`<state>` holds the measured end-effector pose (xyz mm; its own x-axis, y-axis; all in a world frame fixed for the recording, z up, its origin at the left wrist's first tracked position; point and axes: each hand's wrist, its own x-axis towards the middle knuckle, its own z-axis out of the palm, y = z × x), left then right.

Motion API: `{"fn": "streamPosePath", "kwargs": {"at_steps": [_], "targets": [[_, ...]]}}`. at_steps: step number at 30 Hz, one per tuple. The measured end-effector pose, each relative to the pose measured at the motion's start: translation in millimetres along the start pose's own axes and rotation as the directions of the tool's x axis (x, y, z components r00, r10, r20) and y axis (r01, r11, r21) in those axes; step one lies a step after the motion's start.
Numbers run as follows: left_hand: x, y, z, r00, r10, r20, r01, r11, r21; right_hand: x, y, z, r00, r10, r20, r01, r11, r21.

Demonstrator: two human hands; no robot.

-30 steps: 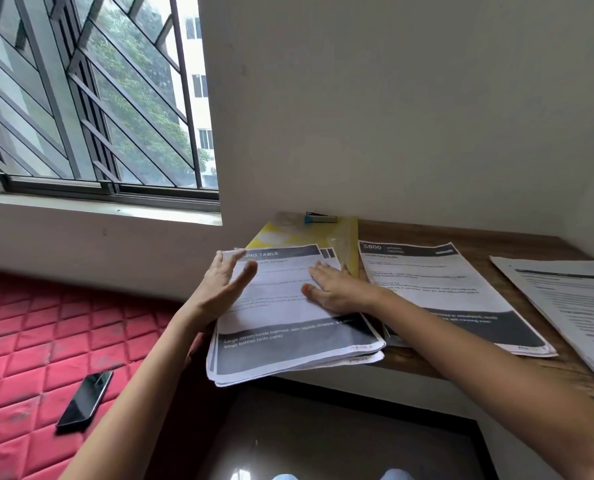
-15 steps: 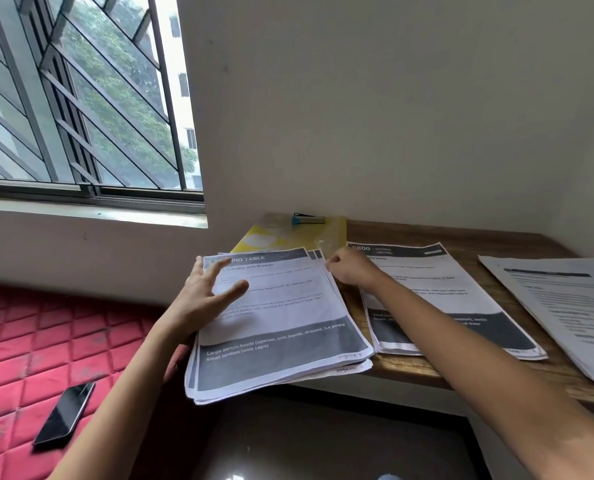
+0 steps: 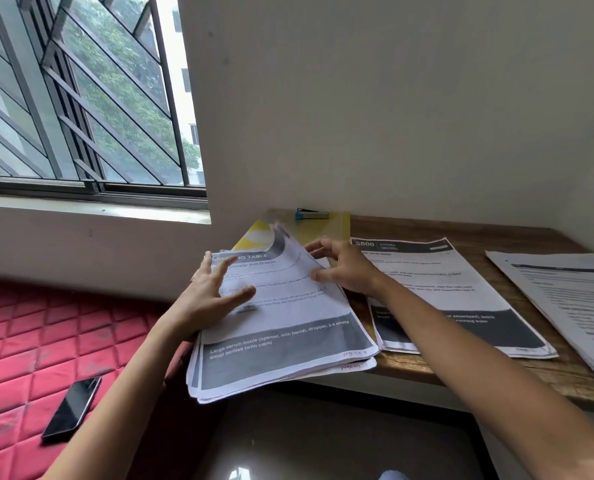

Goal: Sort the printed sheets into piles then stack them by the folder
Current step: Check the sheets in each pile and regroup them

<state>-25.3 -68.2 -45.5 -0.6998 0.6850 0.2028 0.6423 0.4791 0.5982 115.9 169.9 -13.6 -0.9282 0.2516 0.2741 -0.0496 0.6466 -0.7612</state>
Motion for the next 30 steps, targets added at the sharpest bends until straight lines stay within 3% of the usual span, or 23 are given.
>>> {"fn": "streamPosePath", "kwargs": {"at_steps": [3, 8, 12, 15, 18, 21, 24, 27, 30], "targets": [[-3, 3, 2, 0.997, 0.069, -0.018, -0.069, 0.997, 0.02, -4, -1, 0, 0.99, -0.102, 0.1, 0.106, 0.994, -0.041], [-1, 1, 1, 0.983, 0.173, -0.054, -0.177, 0.982, -0.072, -6, 0, 0, 0.974, -0.144, 0.175, 0.161, 0.983, -0.088], [3, 4, -4, 0.957, 0.288, -0.042, -0.287, 0.958, 0.028, -2, 4, 2, 0.967, -0.161, 0.199, 0.185, 0.977, -0.105], [8, 6, -4, 0.935, 0.355, 0.026, -0.355, 0.927, 0.123, -2, 5, 1, 0.959, -0.179, 0.22, 0.201, 0.976, -0.081], [11, 5, -1, 0.936, 0.333, 0.111, -0.347, 0.925, 0.152, -2, 2, -3, 0.959, -0.136, 0.249, 0.133, 0.991, 0.029], [11, 3, 0, 0.939, 0.317, 0.134, -0.334, 0.934, 0.128, 4, 4, -9, 0.997, -0.046, 0.064, 0.04, 0.995, 0.091], [12, 3, 0, 0.939, 0.306, 0.158, -0.328, 0.934, 0.141, 10, 14, -12, 0.992, 0.059, -0.115, -0.063, 0.998, -0.03], [12, 2, 2, 0.939, 0.297, 0.173, -0.323, 0.934, 0.15, 11, 19, -8, 0.994, 0.077, -0.075, -0.085, 0.991, -0.107], [11, 3, 2, 0.939, 0.311, 0.145, -0.328, 0.937, 0.116, 6, 11, -7, 1.0, 0.025, 0.001, -0.025, 0.999, 0.025]]}}
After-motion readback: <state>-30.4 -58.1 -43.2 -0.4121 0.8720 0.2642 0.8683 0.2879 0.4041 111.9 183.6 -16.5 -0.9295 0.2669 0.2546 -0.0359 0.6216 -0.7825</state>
